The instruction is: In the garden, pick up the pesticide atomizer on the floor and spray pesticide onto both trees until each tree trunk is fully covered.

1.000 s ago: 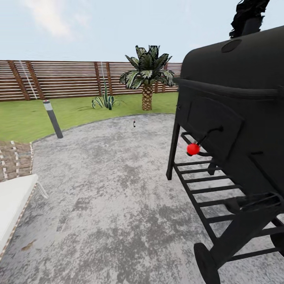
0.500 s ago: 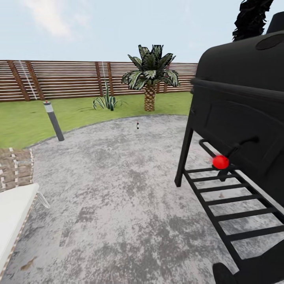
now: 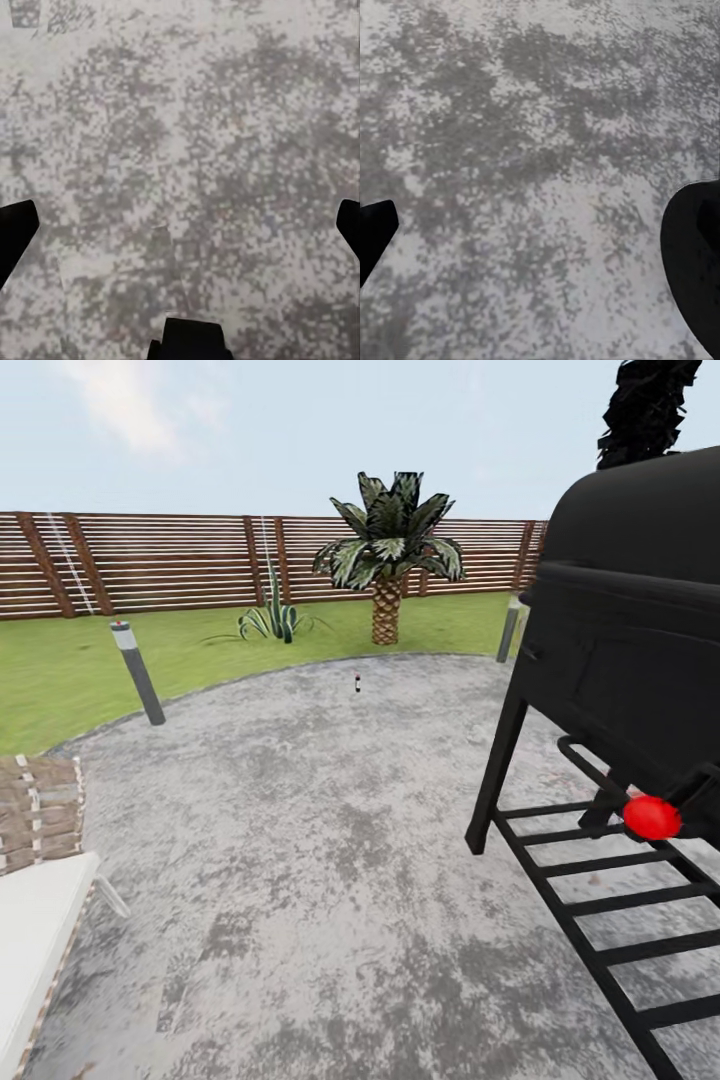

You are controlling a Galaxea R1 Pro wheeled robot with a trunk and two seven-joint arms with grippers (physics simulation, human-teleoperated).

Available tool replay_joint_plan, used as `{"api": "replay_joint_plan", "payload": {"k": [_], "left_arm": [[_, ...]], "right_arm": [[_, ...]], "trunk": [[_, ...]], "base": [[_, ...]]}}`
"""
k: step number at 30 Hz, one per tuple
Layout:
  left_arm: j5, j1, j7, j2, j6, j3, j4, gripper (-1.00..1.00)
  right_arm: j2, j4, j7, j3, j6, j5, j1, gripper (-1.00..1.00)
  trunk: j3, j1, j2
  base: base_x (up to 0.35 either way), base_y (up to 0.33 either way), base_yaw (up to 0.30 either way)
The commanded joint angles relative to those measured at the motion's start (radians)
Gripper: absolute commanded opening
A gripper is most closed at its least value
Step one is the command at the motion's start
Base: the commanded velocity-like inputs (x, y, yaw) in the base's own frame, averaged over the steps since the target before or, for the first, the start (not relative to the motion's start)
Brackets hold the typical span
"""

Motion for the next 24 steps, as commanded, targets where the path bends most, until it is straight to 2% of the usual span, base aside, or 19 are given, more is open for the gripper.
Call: {"api": "replay_joint_plan", "payload": {"k": [1,24], "left_arm": [[0.008,-0.001,0.0,0.0,-0.003,-0.002,0.001,1.0],[0.009,-0.001,0.0,0.0,-0.003,-0.002,0.001,1.0]], "right_arm": [[0.0,0.0,-0.006,0.001,-0.002,0.005,0.0,1.0],[0.0,0.0,-0.006,0.001,-0.002,0.006,0.0,1.0]], "trunk": [[-0.001,0.0,0.0],[-0.001,0.0,0.0]], "base": [[0.312,0.135,0.0],[0.334,0.015,0.0]]}}
